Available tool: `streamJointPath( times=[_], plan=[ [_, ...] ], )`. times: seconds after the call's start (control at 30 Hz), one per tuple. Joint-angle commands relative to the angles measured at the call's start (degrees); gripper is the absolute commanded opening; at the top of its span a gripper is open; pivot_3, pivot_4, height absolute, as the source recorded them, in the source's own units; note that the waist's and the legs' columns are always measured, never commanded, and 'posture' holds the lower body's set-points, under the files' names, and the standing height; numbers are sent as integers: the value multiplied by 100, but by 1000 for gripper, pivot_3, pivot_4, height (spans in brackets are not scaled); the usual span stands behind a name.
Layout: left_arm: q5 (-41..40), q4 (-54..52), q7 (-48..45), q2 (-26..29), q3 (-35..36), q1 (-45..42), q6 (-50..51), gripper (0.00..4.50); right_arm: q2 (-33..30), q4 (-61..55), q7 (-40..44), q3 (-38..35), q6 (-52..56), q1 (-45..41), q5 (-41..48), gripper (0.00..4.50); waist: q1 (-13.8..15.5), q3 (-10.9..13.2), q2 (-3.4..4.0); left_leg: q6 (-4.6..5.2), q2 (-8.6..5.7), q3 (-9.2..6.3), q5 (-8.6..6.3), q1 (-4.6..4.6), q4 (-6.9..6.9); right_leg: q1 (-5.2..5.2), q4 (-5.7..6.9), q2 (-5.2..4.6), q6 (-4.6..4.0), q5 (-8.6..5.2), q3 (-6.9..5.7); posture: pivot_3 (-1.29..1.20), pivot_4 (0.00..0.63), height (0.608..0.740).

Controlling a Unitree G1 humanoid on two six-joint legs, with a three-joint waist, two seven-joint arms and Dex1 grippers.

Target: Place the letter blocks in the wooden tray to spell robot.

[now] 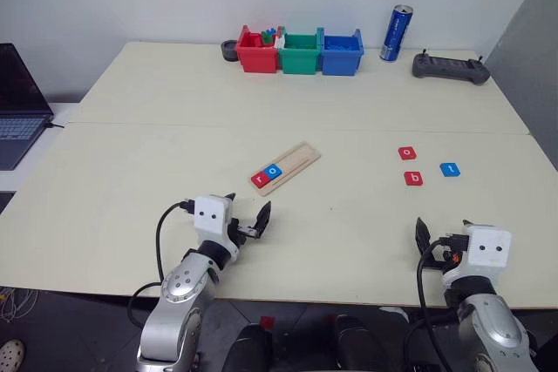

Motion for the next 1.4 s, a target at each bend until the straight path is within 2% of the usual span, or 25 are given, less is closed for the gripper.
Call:
streamJointPath(
  times=[0.03, 0.33, 0.43, 0.57, 0.63, 0.77, 0.87, 1.07, 1.4],
  plan=[
    [4, -145, -33, 15, 36, -91, -127, 4500, -7, -110, -19, -52, -127, -54, 4, 4480, 0, 0, 0, 0, 0, 0, 0, 0, 0, 0, 0, 0, -1, 0, 0, 0, 150, 740],
    [15, 54, -159, 159, 101, -336, -50, 4500, -413, -73, 345, -295, -68, -234, 175, 4480, 0, 0, 0, 0, -1, 1, 0, 1, 1, 0, 1, 0, -2, 2, 0, 0, 150, 740],
    [-153, 279, -433, 341, 225, -618, -11, 4500, -909, 41, 948, -519, 56, -369, 572, 4480, 0, 0, 0, 0, -2, 1, 0, 1, 2, 2, 2, 0, -5, 4, 0, 0, 150, 740],
    [-278, 972, -1029, 790, 395, -1300, -170, 4500, -2075, 311, 2354, -875, 441, -822, 1576, 4480, -6, 1, -1, 1, -4, 6, 0, 3, 5, 5, 2, 1, -14, 13, 2, 0, 150, 740],
    [-394, 1229, -1289, 924, 432, -1523, -151, 4500, -2467, 414, 2759, -976, 593, -986, 1957, 4480, -8, 1, -2, 2, -4, 5, 0, 4, 5, 7, 2, 3, -13, 15, 0, 0, 150, 740],
    [-404, 2098, -2263, 1300, 324, -2011, -584, 4500, -3493, 704, 4052, -960, 1056, -1448, 2779, 4480, -11, 2, -4, 3, -4, 1, 0, 5, 2, 11, -1, 5, -15, 16, 0, 0, 150, 740],
    [-460, 2674, -2787, 1380, 302, -2254, -793, 4500, -3913, 771, 4536, -812, 1310, -1761, 3136, 4480, -7, 3, -6, 3, -5, 0, -1, 6, 5, 15, -2, 4, -15, 16, -2, 0, 150, 740],
    [-86, 3770, -3300, 1487, 160, -2743, -1610, 4500, -3978, 903, 4614, -400, 1365, -2338, 3145, 4480, 3, 5, -9, 3, -5, -5, 0, 4, 6, 17, -2, 3, -14, 16, -6, 0, 150, 740],
    [190, 5048, -3709, 1364, 87, -3402, -2364, 4500, -3921, 754, 4474, -297, 1431, -2434, 3226, 4480, 34, 6, -10, 3, -8, -9, 0, 2, 7, 16, 0, 0, -12, 18, -8, 0, 150, 740]
  ],
)
